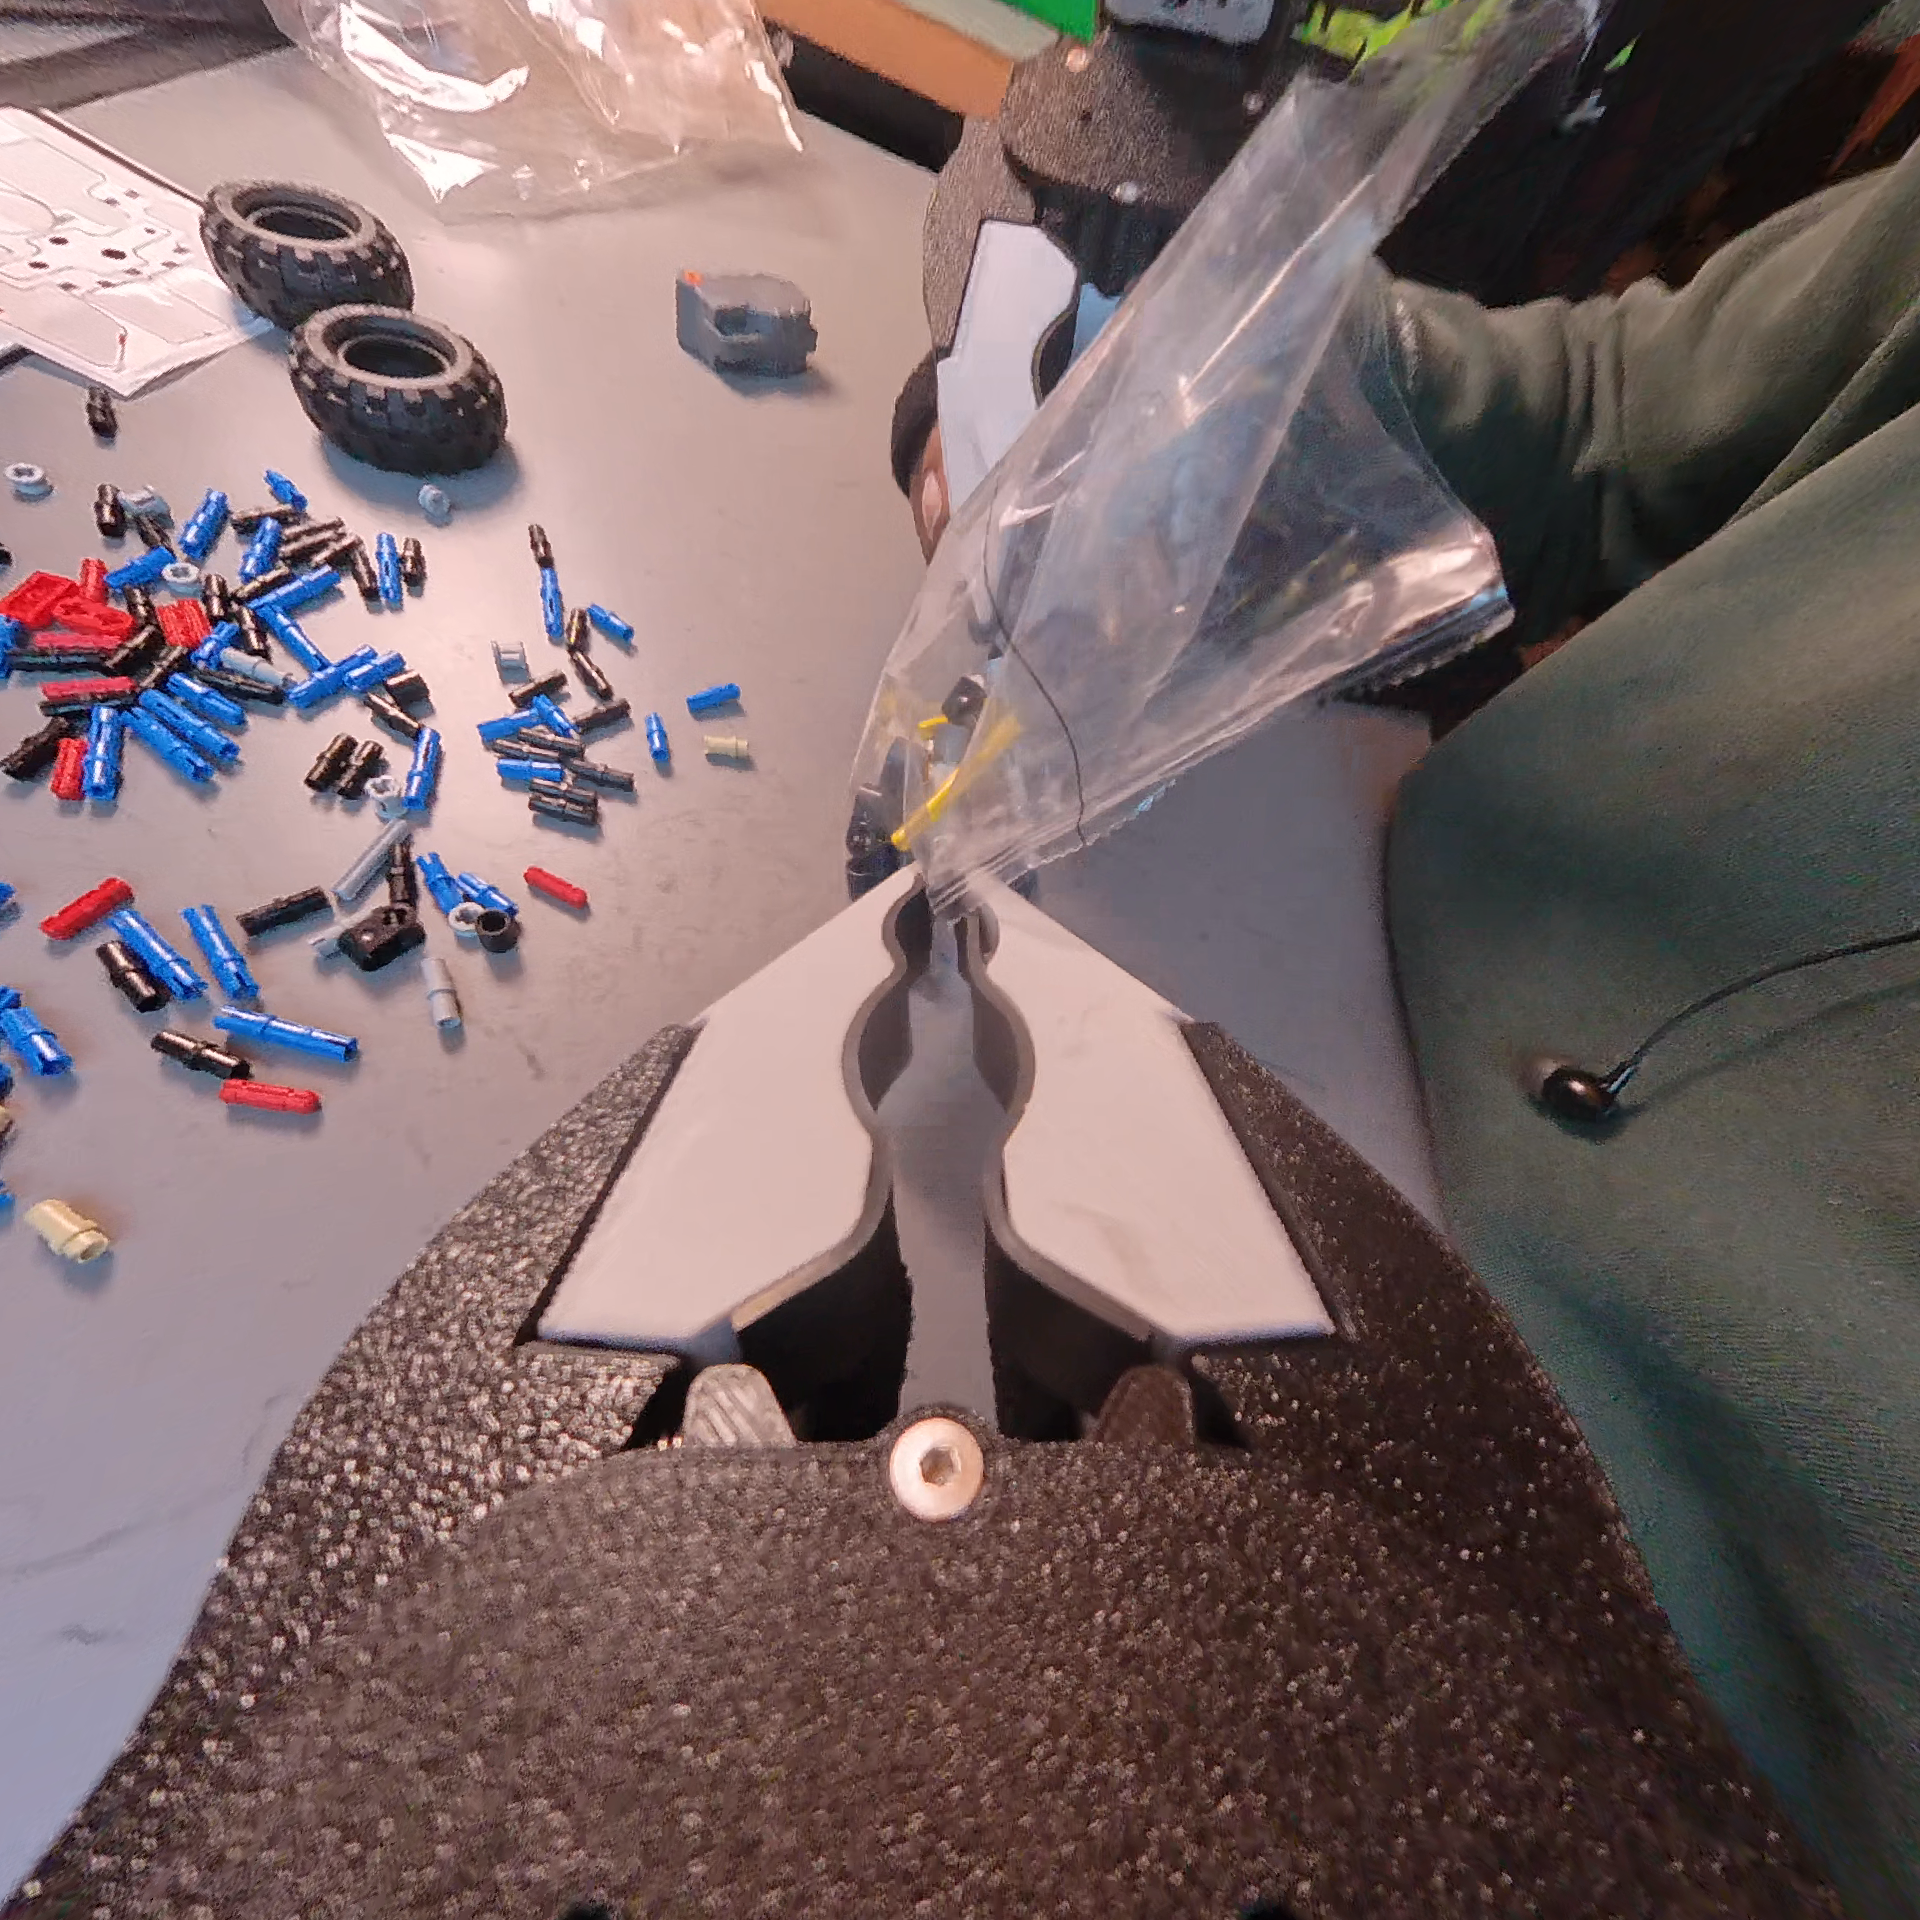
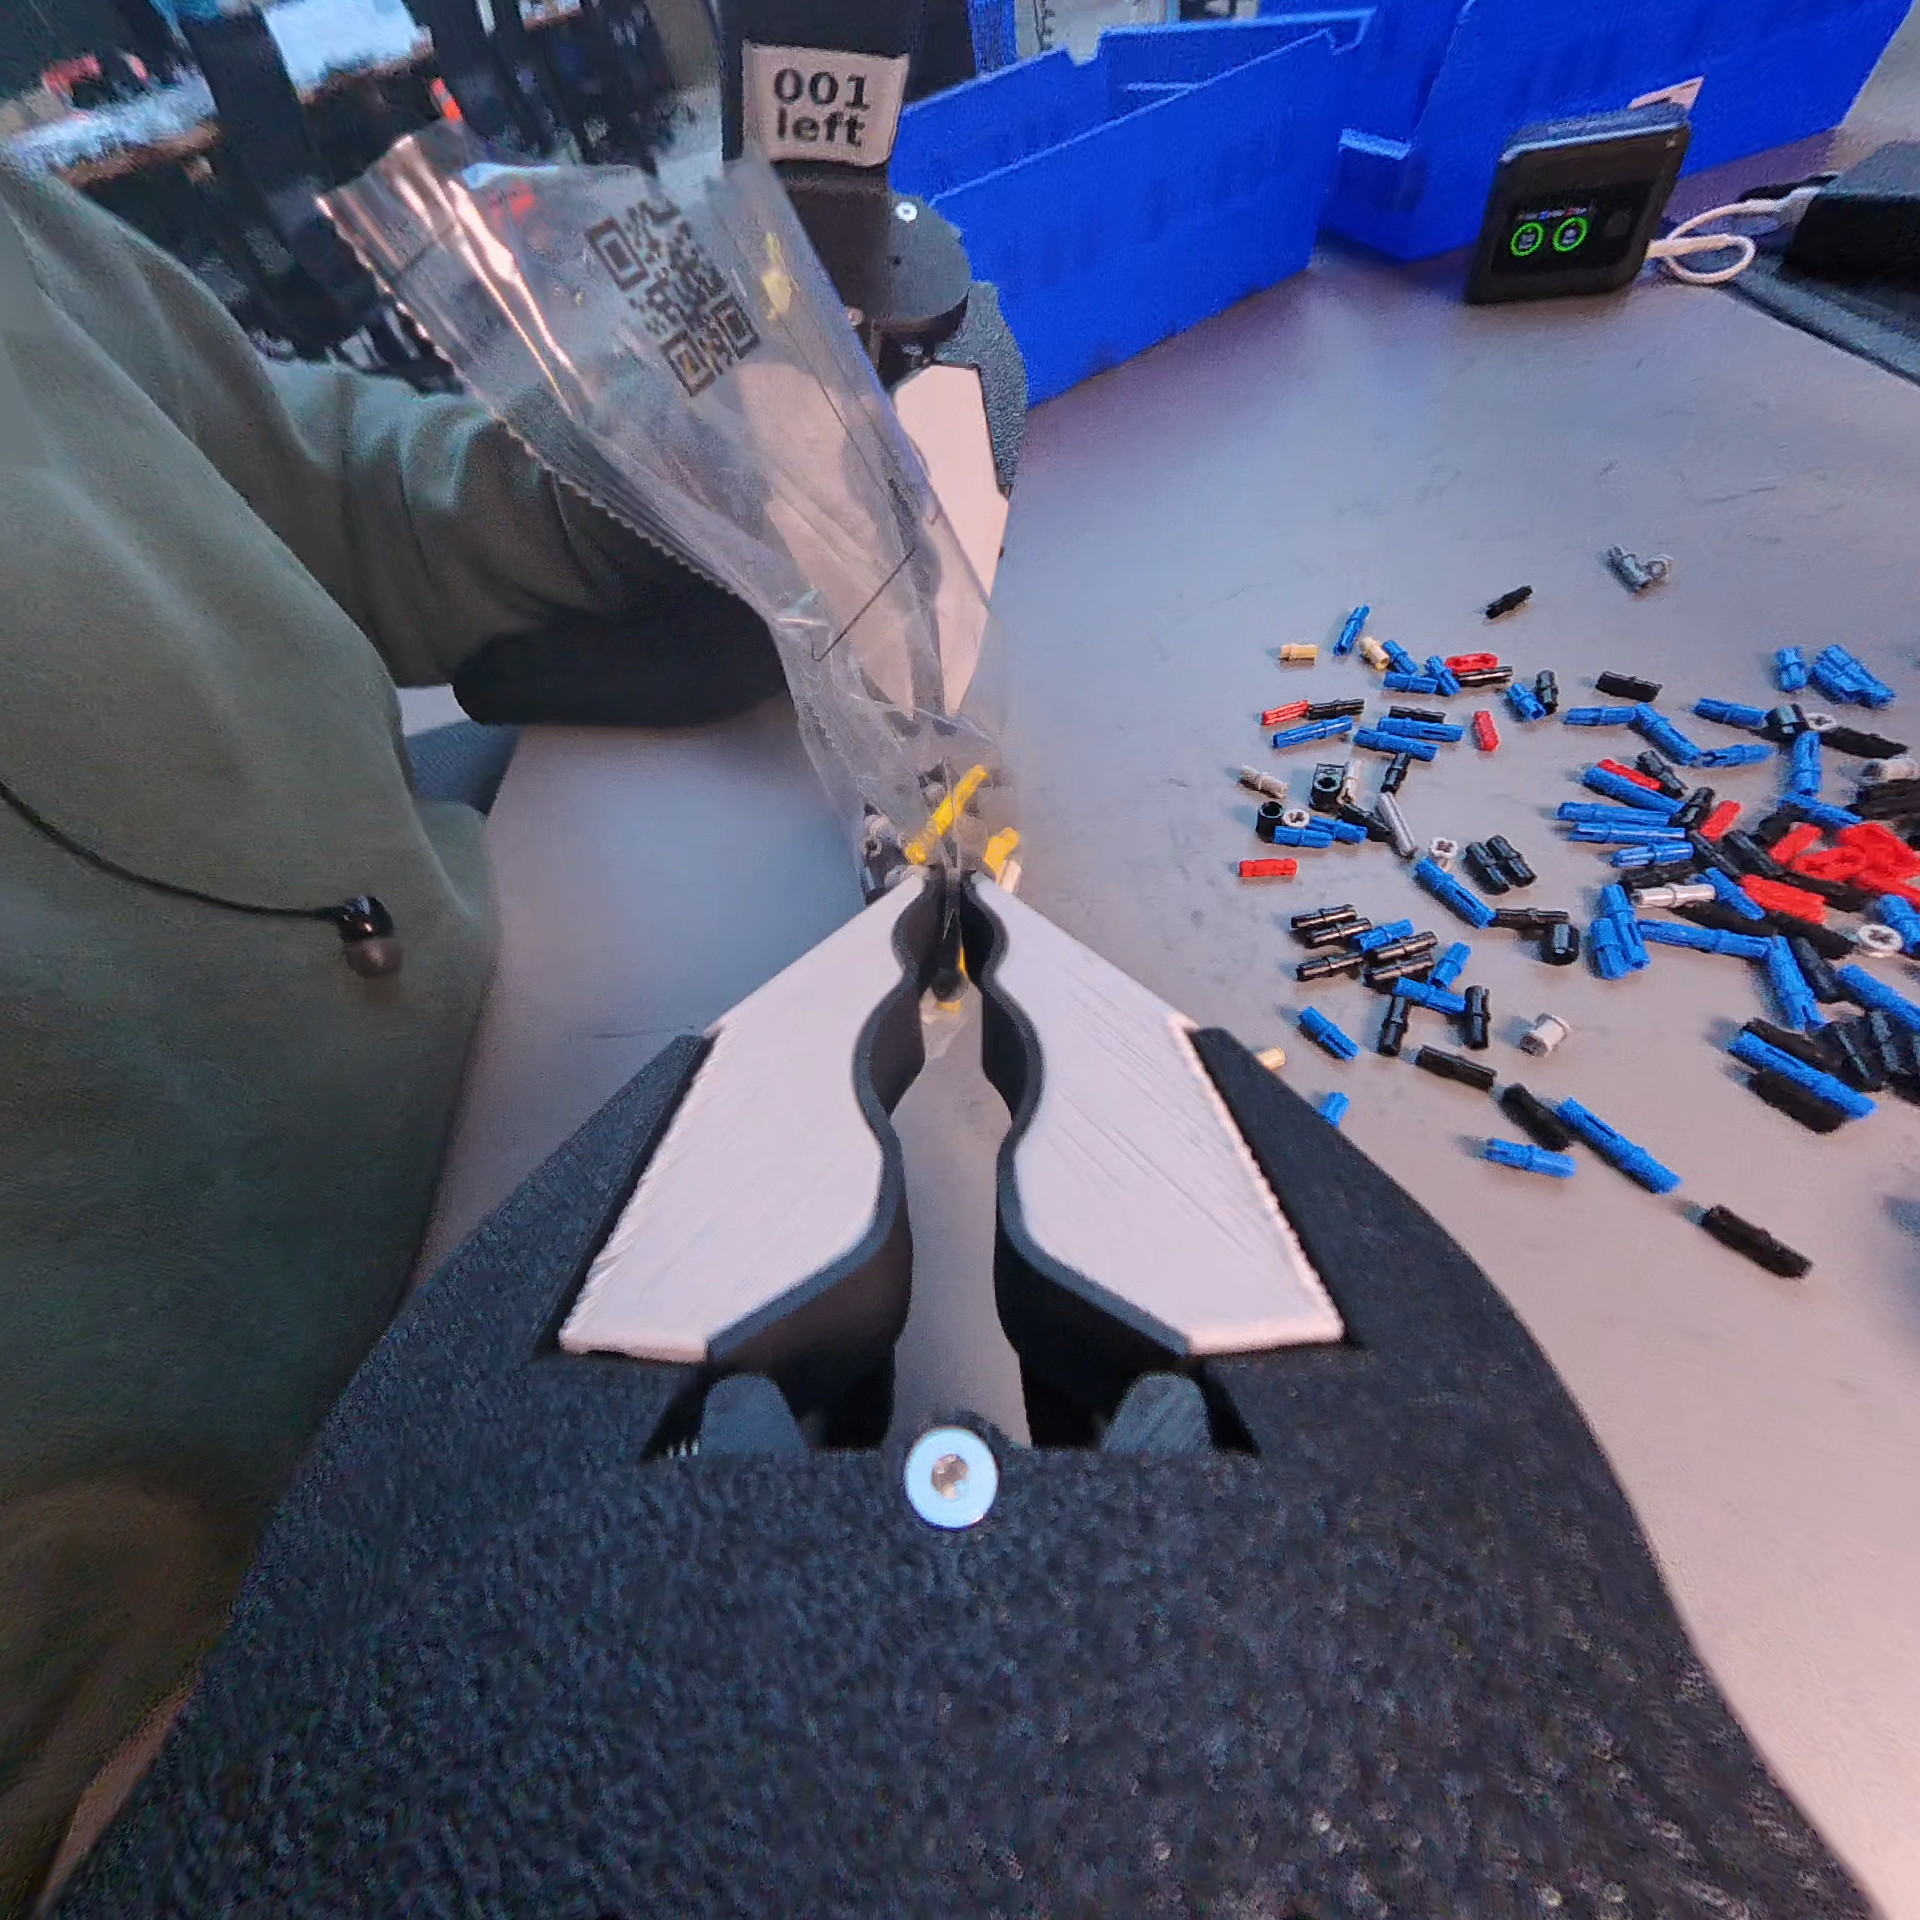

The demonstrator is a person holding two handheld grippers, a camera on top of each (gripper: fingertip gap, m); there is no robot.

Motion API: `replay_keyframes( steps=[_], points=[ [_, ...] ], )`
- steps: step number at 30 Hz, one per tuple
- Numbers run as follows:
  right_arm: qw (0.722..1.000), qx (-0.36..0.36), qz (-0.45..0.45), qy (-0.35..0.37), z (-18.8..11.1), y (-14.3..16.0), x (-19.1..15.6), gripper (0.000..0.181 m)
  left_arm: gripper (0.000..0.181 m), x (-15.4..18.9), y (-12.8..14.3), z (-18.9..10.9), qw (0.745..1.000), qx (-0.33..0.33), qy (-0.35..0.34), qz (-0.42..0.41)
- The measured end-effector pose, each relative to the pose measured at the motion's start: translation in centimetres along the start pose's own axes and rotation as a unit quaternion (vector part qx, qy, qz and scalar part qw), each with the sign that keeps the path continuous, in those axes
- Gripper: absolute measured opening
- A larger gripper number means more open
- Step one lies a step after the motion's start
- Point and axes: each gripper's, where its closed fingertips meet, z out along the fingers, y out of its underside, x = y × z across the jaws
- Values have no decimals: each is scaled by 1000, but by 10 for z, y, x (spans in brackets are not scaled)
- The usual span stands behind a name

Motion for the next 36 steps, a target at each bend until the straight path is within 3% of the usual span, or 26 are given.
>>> replay_keyframes(
  steps=[3, 6, 11, 15, 18, 20, 22, 24, 25, 32, 36],
  points=[
    [999, -28, 31, 17, -1, 14, 11, 16, 14, -5, 3, -5, 1000, -3, -8, -10],
    [997, -68, 4, 35, 5, 30, 14, 29, 25, -10, 13, -3, 1000, -20, -23, -5],
    [998, -47, -25, 30, 9, 17, 5, 0, 5, -5, 6, -1, 999, -17, -22, 18],
    [1000, -4, 26, 11, 2, 0, 2, 1, 4, 4, -6, -8, 1000, 14, 3, 1],
    [997, -51, 29, 43, 6, 20, 15, 21, 20, -7, 7, -6, 1000, -15, -22, -7],
    [997, -59, 18, 43, 8, 25, 14, 23, 21, -7, 12, -3, 999, -25, -22, -4],
    [997, -62, 4, 51, 10, 25, 15, 22, 18, -7, 12, -2, 999, -27, -26, 2],
    [997, -56, -9, 56, 11, 22, 15, 2, 10, -9, 12, -1, 999, -30, -31, 4],
    [998, -47, -7, 53, 11, 20, 13, 0, 7, -8, 11, -1, 999, -29, -27, 1],
    [997, -61, 14, 38, 27, 24, 7, 0, 4, -1, 11, 14, 999, -46, -9, -15],
    [997, -59, 20, 39, 13, 22, 12, 0, 3, -13, 10, 2, 998, -36, -30, -32]
  ],
)
